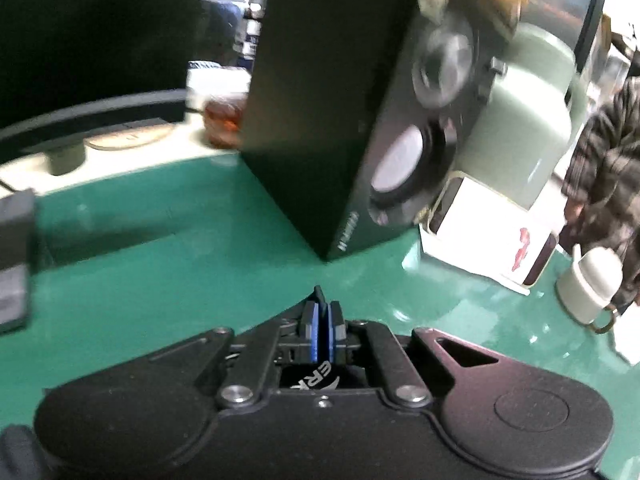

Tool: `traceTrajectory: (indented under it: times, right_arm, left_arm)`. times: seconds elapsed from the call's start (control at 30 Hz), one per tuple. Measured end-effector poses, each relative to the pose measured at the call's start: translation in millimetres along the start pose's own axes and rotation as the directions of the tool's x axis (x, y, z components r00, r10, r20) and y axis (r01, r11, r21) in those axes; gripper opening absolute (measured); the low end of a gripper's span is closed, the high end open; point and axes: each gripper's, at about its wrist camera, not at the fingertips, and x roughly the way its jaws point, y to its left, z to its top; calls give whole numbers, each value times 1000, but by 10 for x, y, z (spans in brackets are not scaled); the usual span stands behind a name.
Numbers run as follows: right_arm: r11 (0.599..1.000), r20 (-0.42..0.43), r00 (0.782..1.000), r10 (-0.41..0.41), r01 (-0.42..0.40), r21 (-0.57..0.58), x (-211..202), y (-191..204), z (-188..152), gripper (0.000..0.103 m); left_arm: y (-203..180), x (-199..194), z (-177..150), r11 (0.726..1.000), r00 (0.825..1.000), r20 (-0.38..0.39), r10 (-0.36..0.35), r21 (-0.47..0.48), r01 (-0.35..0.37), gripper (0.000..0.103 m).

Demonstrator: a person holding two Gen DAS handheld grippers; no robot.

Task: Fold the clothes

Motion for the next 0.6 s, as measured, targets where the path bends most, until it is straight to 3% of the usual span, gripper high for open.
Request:
traceTrajectory:
  times: [0.13,0.33,0.47,0.6]
  right_arm:
    - [995,34,999,-12,16,-102,39,93,52,10]
    - [954,78,996,43,-18,-298,-56,451,11,10]
    - [884,73,987,141,-93,-458,-161,898,-146,10]
    - [794,8,974,226,-179,-581,-205,1365,-379,10]
  left_arm:
    - [27,43,-14,1000,1000,1,-9,-9,9,6]
    - [285,-485,44,998,995,101,-24,-50,29,6]
    - [625,-1172,-32,995,977,213,-21,-89,40,6]
    - [1019,-1845,-127,991,956,294,7,-129,32,6]
